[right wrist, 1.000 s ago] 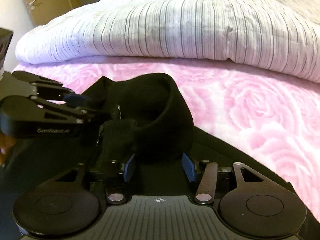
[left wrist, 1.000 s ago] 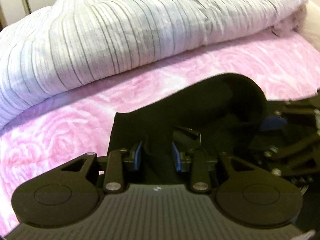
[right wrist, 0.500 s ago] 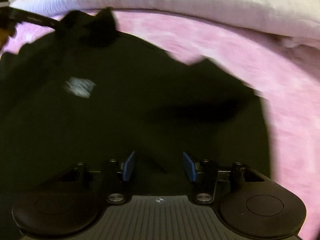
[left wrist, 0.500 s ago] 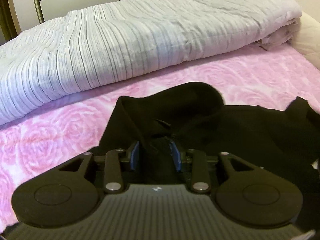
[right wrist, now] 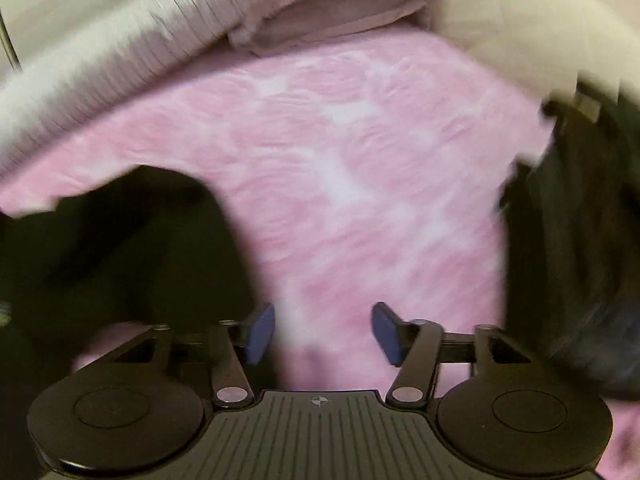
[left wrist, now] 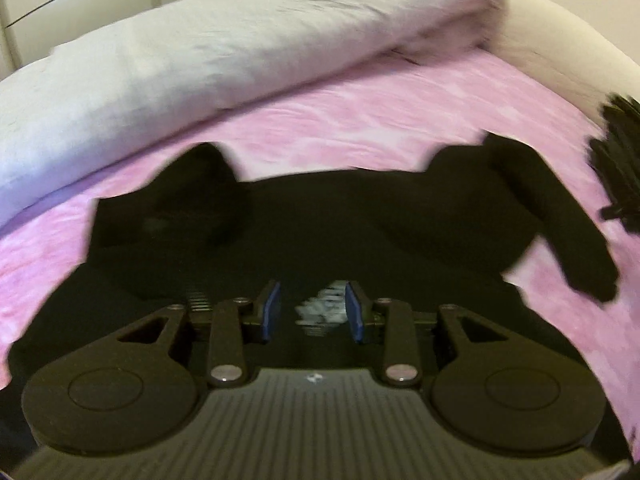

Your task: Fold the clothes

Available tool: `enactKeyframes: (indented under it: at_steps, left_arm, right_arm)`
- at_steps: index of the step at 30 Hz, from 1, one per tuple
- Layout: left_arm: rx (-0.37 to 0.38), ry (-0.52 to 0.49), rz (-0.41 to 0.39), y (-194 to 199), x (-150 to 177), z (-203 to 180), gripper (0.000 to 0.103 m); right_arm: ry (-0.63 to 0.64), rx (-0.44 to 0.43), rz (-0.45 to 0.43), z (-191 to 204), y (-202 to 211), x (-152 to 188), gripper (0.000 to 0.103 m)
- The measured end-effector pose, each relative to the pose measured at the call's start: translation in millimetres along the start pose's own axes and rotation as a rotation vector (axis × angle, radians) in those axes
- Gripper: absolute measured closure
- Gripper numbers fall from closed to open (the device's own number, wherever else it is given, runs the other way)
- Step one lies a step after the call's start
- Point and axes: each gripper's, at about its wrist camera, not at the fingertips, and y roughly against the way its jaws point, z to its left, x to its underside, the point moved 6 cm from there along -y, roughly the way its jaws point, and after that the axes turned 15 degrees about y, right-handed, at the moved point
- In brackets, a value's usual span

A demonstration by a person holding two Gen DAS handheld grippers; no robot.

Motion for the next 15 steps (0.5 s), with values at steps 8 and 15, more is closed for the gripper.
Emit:
enactKeyframes:
  at_steps: [8,15]
  left_arm:
    - [0.106,-0.165,0.046,-32.3,1.8,-93.3,0.073]
    - [0.162,-0.26,0.017,-39.7,-23.6,-142.2,0.072]
  right_arm:
    - [-0.014,-0.145,0.113,-4.3,-22.3,37.7,0.099]
    - [0.281,0.255,0.086,-75.8,45.5,-52.3,0.099]
